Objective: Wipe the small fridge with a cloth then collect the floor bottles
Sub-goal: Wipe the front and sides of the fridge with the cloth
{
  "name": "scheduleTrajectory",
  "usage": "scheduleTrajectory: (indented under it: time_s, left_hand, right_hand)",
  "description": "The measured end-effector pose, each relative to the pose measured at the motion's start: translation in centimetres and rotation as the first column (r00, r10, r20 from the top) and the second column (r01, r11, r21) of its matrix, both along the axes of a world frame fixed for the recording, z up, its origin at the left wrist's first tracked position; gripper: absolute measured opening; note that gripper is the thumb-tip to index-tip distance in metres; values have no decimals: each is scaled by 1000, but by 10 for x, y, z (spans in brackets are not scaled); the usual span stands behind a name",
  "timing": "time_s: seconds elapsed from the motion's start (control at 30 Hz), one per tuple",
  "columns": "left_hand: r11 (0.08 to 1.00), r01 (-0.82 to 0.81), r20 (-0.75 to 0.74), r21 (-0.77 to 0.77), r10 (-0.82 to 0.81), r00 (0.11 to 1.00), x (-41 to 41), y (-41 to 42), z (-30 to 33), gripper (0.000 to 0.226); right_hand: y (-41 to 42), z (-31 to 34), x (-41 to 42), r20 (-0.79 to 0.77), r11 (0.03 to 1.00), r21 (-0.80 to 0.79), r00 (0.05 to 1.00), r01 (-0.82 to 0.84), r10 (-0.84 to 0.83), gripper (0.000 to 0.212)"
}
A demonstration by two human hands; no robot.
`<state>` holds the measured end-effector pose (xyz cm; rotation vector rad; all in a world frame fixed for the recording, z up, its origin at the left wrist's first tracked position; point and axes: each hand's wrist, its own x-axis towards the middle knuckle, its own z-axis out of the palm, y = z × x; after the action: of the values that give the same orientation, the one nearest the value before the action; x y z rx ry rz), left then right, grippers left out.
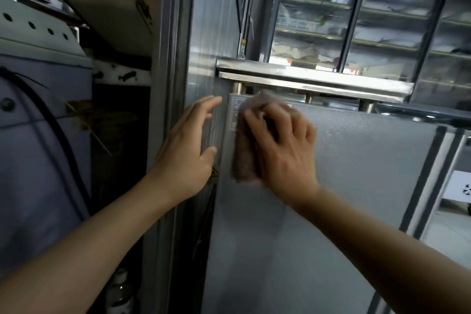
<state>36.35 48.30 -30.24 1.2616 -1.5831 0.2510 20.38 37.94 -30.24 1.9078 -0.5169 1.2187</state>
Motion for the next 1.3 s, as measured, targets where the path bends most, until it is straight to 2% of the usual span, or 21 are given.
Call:
scheduleTrajectory:
  time_s: [0.1, 0.17, 0.23, 0.33, 0.47, 0.57, 0.63, 0.77, 0.87, 0.93, 1.0, 1.07, 1.17, 1.23, 1.3]
  left_hand:
    - [999, -26, -44, 21, 26, 999, 2, 4, -9, 73]
    - [999, -43, -82, 25, 45, 996, 3, 7, -13, 72]
    - [998, -50, -114, 32, 53, 992, 4, 9, -15, 72]
    - [998, -67, -144, 5, 67, 987, 9, 9, -18, 72]
    - [993, -118, -153, -21, 113, 982, 14, 11, -27, 71]
    - [992, -129, -134, -14, 126, 983, 13, 16, -36, 71]
    - [992, -128, -122, 1, 127, 984, 10, 21, -41, 69]
    - [990, -133, -105, 48, 138, 985, 2, 29, -59, 68]
    - [985, -140, -78, 105, 148, 986, -7, 34, -77, 69]
    - [980, -137, -74, 146, 149, 986, -12, 35, -85, 69]
    - [973, -138, -74, 185, 154, 985, -17, 32, -90, 69]
    - [967, -137, -84, 215, 158, 984, -24, 25, -92, 68]
    - [957, -119, -114, 263, 153, 982, -40, 11, -96, 68]
    - [950, -136, -133, 281, 179, 975, -51, 2, -100, 72]
    - [951, -180, -146, 251, 222, 964, -58, -4, -103, 74]
  right_hand:
    - [5, -36, -11, -324, 1000, -25, 946, -11, 3, 49]
    - [7, -34, -13, -376, 1000, -1, 926, -16, 14, 48]
    - [9, -14, -3, -310, 1000, 10, 950, -26, 28, 46]
    - [10, 33, 23, -112, 1000, 9, 993, -19, 20, 39]
    - [5, 45, 42, -112, 999, -50, 994, -13, 7, 31]
    - [-2, 4, 33, -262, 993, -111, 965, -48, 17, 32]
    - [-3, -37, 25, -392, 996, -85, 920, -34, -2, 38]
    - [7, -123, 10, -618, 999, -9, 786, 35, -33, 44]
    - [11, -142, -5, -711, 996, -45, 699, 71, -82, 56]
    - [10, -125, -18, -656, 996, -85, 750, 30, -79, 53]
    - [5, -96, -30, -474, 997, -77, 879, 14, -49, 50]
    - [-2, -64, -43, -250, 997, -47, 966, 60, -70, 48]
    - [-11, -50, -58, -5, 993, 28, 993, 119, -119, 50]
    - [-13, -76, -66, 46, 991, 37, 990, 132, -134, 51]
    - [-12, -121, -80, -82, 992, 21, 989, 125, -122, 55]
